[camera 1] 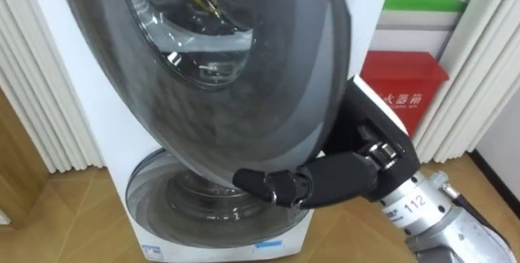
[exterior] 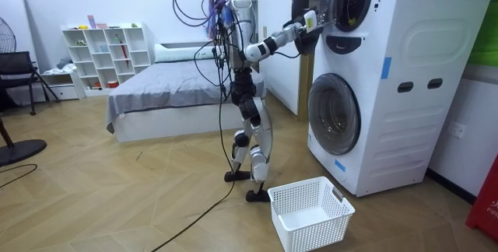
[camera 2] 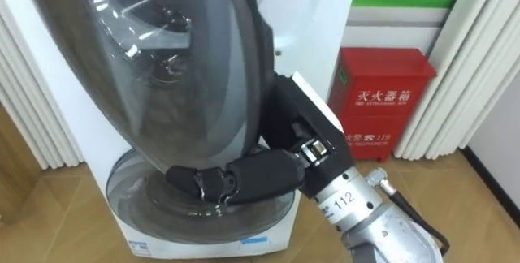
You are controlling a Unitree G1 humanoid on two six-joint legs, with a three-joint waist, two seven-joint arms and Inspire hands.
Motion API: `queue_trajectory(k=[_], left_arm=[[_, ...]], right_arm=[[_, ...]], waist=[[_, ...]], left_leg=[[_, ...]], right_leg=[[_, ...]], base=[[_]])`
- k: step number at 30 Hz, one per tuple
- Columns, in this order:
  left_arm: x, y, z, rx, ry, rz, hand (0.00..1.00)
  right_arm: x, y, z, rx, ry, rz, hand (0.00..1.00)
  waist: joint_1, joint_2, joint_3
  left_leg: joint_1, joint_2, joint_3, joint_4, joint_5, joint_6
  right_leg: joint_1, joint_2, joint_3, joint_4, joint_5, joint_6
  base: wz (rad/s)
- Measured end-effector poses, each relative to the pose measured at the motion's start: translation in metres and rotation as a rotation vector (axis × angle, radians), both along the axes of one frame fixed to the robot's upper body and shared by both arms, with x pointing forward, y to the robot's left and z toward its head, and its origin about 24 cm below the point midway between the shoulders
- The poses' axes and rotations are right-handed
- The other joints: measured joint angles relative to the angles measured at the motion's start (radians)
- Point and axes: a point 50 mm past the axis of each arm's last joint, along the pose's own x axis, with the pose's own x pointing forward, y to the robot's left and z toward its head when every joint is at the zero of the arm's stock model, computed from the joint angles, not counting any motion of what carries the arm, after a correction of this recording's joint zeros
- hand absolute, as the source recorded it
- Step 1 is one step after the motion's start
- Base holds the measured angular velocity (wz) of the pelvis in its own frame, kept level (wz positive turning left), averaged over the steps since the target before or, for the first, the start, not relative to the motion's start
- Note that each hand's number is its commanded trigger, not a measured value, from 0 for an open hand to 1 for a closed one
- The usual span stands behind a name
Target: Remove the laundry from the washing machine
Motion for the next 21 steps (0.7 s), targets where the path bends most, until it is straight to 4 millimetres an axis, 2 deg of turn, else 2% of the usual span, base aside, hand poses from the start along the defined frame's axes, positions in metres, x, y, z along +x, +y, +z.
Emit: queue_trajectory(k=[5,6,8,10,11,13,14,15,16,18,19,21], left_arm=[[0.001,0.001,0.000,0.005,-0.004,0.000,0.00],[-0.001,0.001,0.000,0.006,0.000,0.003,0.00],[-0.003,0.002,0.001,0.010,0.000,0.005,0.00],[-0.007,0.005,0.001,0.025,0.005,0.007,0.00],[-0.008,0.006,0.002,0.031,0.007,0.008,0.00],[-0.010,0.009,0.002,0.043,0.009,0.021,0.00],[-0.010,0.009,0.002,0.043,0.008,0.023,0.00],[-0.010,0.008,0.002,0.040,0.007,0.023,0.00],[-0.010,0.008,0.002,0.039,0.003,0.030,0.00],[-0.011,0.010,0.003,0.045,0.008,0.032,0.00],[-0.012,0.010,0.002,0.042,0.008,0.036,0.00],[-0.012,0.007,0.002,0.032,0.003,0.053,0.00]], right_arm=[[-0.001,0.004,-0.001,0.010,0.006,0.012,0.00],[-0.001,0.004,-0.002,0.011,0.009,0.012,0.00],[-0.001,0.005,-0.003,0.013,0.014,0.012,0.00],[-0.002,0.009,-0.004,0.018,0.020,0.027,0.00],[-0.003,0.011,-0.004,0.020,0.022,0.034,0.00],[-0.005,0.018,-0.006,0.023,0.030,0.073,0.00],[-0.006,0.020,-0.006,0.025,0.032,0.085,0.00],[-0.008,0.025,-0.007,0.033,0.038,0.119,0.00],[-0.009,0.034,-0.005,0.038,0.029,0.178,0.00],[-0.014,0.052,0.001,0.024,-0.004,0.306,0.00],[-0.016,0.058,0.002,0.019,-0.013,0.348,0.00],[-0.018,0.067,0.007,-0.005,-0.054,0.426,0.00]], waist=[[0.008,-0.004,-0.0023],[0.021,-0.006,-0.0022],[0.040,-0.013,-0.0019],[0.055,-0.023,-0.0065],[0.056,-0.026,-0.0075],[0.068,-0.036,-0.0098],[0.079,-0.036,-0.0106],[0.104,-0.037,-0.0163],[0.115,-0.037,-0.0167],[0.118,-0.041,-0.0160],[0.137,-0.050,-0.0250],[0.168,-0.059,-0.0215]], left_leg=[[-0.010,-0.002,-0.016,0.000,0.022,-0.002],[-0.010,-0.002,-0.016,0.001,0.027,-0.004],[-0.013,-0.002,-0.016,0.002,0.035,-0.002],[-0.020,0.008,-0.016,0.002,0.038,-0.004],[-0.023,0.011,-0.016,0.003,0.039,-0.005],[-0.034,0.013,-0.016,0.007,0.042,0.006],[-0.039,0.013,-0.014,0.007,0.044,0.010],[-0.052,0.014,-0.015,0.006,0.049,0.019],[-0.065,0.020,-0.028,0.007,0.051,0.019],[-0.073,0.013,-0.052,0.017,0.050,0.013],[-0.078,0.012,-0.058,0.016,0.049,0.013],[-0.083,0.015,-0.058,0.010,0.049,0.013]], right_leg=[[-0.004,-0.011,-0.028,0.002,-0.002,-0.014],[-0.004,-0.012,-0.029,0.002,-0.001,-0.021],[-0.004,-0.024,-0.066,0.001,-0.003,-0.024],[-0.004,-0.034,-0.118,-0.005,-0.003,-0.024],[-0.004,-0.035,-0.128,-0.006,-0.004,-0.023],[-0.002,-0.034,-0.139,-0.014,-0.004,0.005],[0.002,-0.030,-0.140,-0.026,0.000,0.013],[0.004,-0.023,-0.140,-0.048,0.009,0.045],[0.004,-0.015,-0.141,-0.056,0.015,0.072],[0.003,-0.017,-0.145,-0.053,0.014,0.070],[0.004,-0.024,-0.162,-0.057,0.010,0.065],[0.011,-0.025,-0.174,-0.076,0.010,0.065]], base=[[0.10],[0.00],[0.00],[0.02],[0.14],[0.16],[0.00],[-0.06],[0.00],[0.39],[0.46],[0.29]])
